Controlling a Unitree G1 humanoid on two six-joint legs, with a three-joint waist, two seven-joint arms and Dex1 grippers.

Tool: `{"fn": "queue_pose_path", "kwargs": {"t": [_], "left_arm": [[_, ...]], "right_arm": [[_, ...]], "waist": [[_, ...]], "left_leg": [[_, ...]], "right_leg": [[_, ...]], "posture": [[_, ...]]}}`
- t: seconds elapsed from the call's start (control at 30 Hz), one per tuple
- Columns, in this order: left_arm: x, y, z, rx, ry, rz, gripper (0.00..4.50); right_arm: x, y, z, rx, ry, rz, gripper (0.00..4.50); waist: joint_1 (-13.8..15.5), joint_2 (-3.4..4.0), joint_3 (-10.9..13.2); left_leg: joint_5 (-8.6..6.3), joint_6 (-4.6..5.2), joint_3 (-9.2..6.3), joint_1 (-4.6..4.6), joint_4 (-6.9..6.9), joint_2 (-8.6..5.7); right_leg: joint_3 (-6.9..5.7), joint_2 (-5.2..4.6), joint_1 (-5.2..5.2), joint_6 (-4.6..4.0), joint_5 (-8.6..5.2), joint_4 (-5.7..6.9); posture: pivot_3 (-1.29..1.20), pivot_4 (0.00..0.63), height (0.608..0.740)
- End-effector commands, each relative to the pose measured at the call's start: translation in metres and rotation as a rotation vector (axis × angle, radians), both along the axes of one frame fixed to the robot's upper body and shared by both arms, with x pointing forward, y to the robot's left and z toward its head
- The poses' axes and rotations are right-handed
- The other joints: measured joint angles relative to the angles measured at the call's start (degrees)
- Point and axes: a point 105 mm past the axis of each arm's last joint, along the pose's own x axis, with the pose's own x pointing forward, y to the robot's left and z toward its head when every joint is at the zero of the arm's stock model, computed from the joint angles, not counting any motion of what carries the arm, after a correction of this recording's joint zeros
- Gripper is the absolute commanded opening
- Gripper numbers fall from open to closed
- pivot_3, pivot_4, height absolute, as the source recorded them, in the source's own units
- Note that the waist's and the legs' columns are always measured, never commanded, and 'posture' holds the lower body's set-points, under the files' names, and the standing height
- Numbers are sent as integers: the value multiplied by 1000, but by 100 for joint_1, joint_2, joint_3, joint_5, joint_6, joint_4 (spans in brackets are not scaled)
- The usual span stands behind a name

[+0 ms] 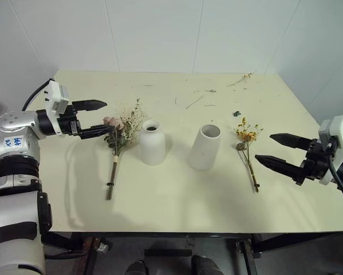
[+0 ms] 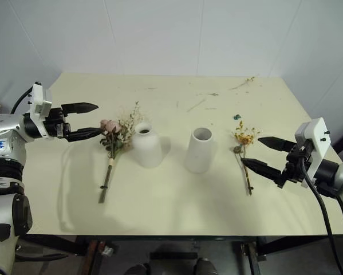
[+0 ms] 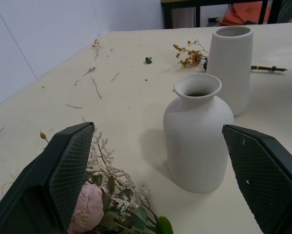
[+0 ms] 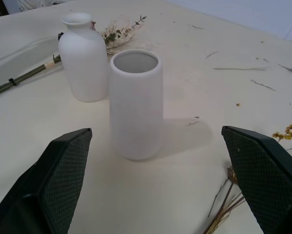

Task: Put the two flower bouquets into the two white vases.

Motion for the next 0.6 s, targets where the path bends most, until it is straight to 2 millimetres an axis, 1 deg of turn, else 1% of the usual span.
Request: {"fn": "queue_pose_path", "kwargs": {"t": [0.03,0.1,0.27,0.43,0.6], "left_arm": [[-1,-2,20,9,-73,-7,4489],[-1,-2,23,9,-90,-7,4489],[0,-2,22,8,-86,3,4489],[1,0,36,-3,-138,48,4489],[-4,12,30,25,-128,139,4489]], "right_arm": [[-10,4,19,-3,-80,13,4500],[-9,7,21,1,-93,24,4500],[-12,9,15,19,-72,32,4500],[-10,10,17,26,-77,51,4500],[-6,17,19,11,-82,117,4500]], "waist": [[0,0,0],[-1,0,0],[-1,0,0],[-2,0,0],[-29,0,0]], "left_leg": [[0,0,0,0,0,0],[0,0,0,-1,0,0],[0,0,0,-1,0,0],[0,0,0,-1,0,0],[0,0,1,1,-1,1]], "right_leg": [[0,0,0,0,0,0],[0,0,0,0,0,-1],[0,0,-1,0,0,0],[0,0,0,1,0,1],[1,0,0,1,0,1]], "posture": [[0,150,740],[0,150,740],[0,150,740],[0,150,740],[0,150,740]]}}
